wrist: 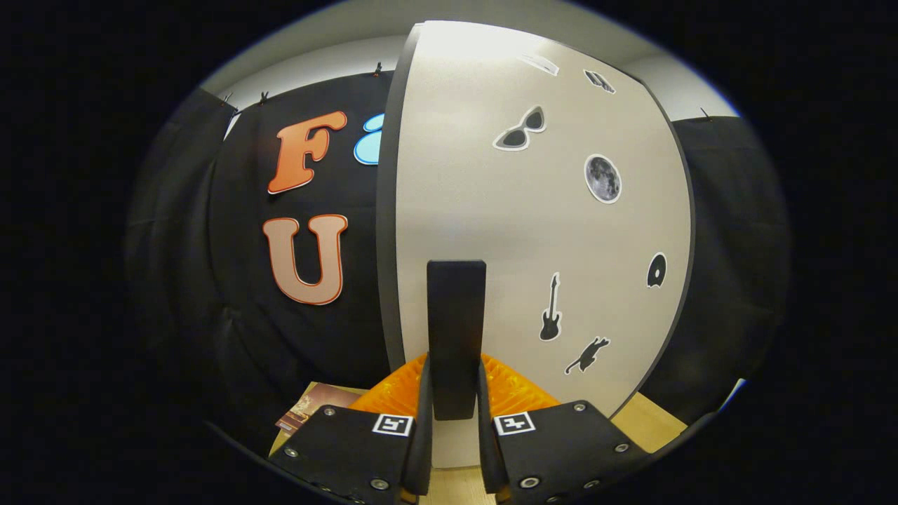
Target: Open the shoe cabinet door, grab the shoes and put them into the shoe cabinet, then close the shoe cabinet door.
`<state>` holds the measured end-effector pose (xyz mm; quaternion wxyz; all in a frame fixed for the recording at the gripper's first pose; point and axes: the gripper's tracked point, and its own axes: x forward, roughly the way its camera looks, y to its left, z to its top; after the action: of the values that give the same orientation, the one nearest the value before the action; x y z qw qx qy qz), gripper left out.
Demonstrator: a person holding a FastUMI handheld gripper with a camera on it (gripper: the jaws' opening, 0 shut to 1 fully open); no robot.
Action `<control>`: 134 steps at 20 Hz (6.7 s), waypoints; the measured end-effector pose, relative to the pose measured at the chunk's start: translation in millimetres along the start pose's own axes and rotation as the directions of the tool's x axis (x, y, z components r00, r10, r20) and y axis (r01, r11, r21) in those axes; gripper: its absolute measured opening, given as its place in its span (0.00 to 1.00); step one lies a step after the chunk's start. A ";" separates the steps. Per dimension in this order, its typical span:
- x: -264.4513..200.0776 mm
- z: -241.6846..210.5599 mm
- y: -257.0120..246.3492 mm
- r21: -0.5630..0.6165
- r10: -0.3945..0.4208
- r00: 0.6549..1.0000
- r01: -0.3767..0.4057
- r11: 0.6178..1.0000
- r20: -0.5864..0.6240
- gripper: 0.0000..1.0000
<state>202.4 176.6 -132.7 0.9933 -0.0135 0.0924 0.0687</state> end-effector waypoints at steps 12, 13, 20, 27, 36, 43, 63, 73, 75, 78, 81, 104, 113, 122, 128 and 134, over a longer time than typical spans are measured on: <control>-108.7 -18.0 -59.0 -0.002 0.086 0.996 -0.086 0.996 -0.020 0.28; -117.3 -19.5 -67.2 -0.001 0.091 0.996 -0.091 0.996 -0.018 0.28; -145.6 -22.5 -97.2 -0.011 0.074 0.997 -0.074 0.997 -0.025 0.26; -182.6 -30.9 -152.4 0.051 0.034 0.999 -0.032 0.998 -0.035 0.24; -208.8 -33.2 -217.0 -0.019 -0.153 0.985 0.152 0.988 -0.076 0.24; -219.4 -28.3 -291.9 -0.004 -0.272 0.962 0.272 0.962 -0.024 0.24; -347.3 -95.9 -301.8 0.136 -0.385 0.919 0.394 0.909 -0.083 0.80; -297.5 -157.2 -196.6 0.126 -0.263 0.963 0.269 0.955 -0.058 0.93; -279.5 -180.6 -186.9 0.088 -0.250 0.965 0.257 0.963 -0.076 0.93; -252.8 -227.0 -177.3 0.049 -0.229 0.962 0.239 0.970 -0.147 0.93; -230.5 -284.5 -173.6 0.040 -0.204 0.947 0.220 0.975 -0.250 0.93; -103.4 -491.9 -182.6 -0.194 -0.124 0.737 -0.010 0.981 -0.665 0.36; -105.6 -471.7 -170.4 -0.080 -0.034 0.721 -0.029 0.996 -0.692 0.00; -99.8 -385.5 -151.9 -0.039 0.001 0.816 -0.029 0.999 -0.578 0.00; -92.5 -290.7 -147.8 -0.064 0.033 0.875 -0.073 0.995 -0.483 0.00; -59.7 -196.8 -136.2 -0.056 0.077 0.921 -0.106 0.993 -0.382 0.00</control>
<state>127.5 26.0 -313.1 0.9512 -0.0596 0.2804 0.1145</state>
